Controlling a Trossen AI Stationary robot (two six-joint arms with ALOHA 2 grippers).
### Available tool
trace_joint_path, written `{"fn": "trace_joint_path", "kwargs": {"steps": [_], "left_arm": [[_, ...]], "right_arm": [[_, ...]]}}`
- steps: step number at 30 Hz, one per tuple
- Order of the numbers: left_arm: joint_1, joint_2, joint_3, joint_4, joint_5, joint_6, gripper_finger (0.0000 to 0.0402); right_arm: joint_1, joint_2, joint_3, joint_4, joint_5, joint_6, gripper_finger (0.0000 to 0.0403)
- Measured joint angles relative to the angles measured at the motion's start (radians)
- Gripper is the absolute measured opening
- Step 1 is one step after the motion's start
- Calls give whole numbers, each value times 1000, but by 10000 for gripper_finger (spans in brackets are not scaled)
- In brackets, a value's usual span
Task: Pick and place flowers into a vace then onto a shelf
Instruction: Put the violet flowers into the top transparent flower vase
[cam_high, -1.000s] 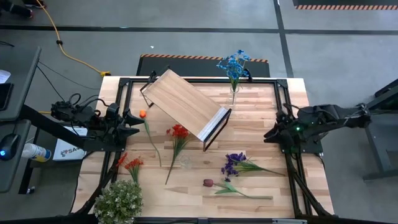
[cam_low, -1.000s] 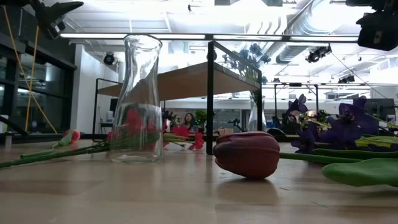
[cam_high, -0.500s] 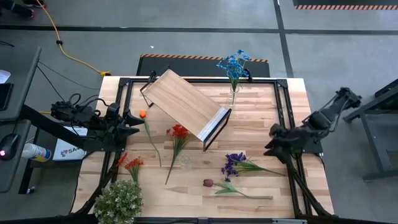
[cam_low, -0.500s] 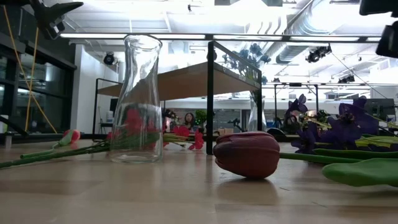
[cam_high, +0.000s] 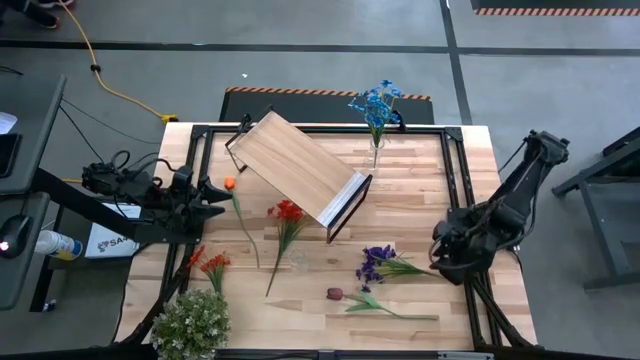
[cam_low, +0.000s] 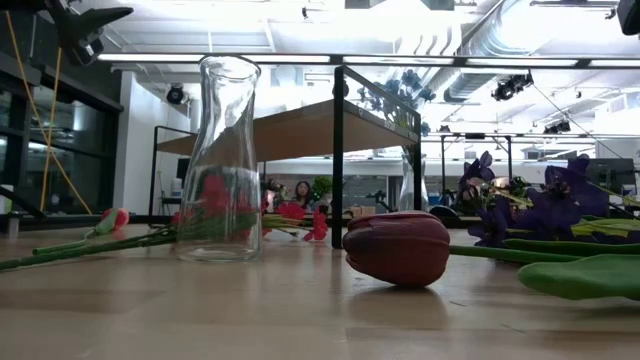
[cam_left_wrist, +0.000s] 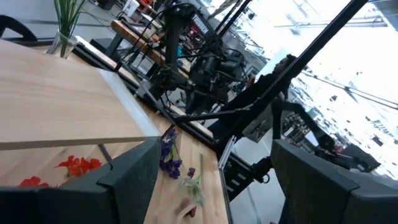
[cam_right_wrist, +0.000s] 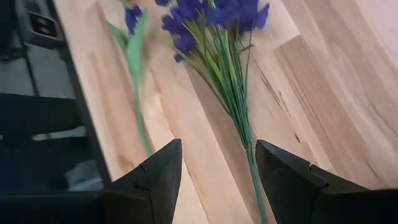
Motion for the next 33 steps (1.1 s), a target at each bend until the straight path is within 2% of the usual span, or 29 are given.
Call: {"fn": "trace_joint_path", "kwargs": {"steps": [14,23,33], "left_arm": [[0,0,0,-5,0,0,337],[0,0,0,-13,0,0,337],[0,0,0,-35,0,0,337]], "right_arm": [[4,158,0,15,-9,5,195],[4,234,0,79,-65,-6,195],[4,326,0,80,-75,-10,195]]}}
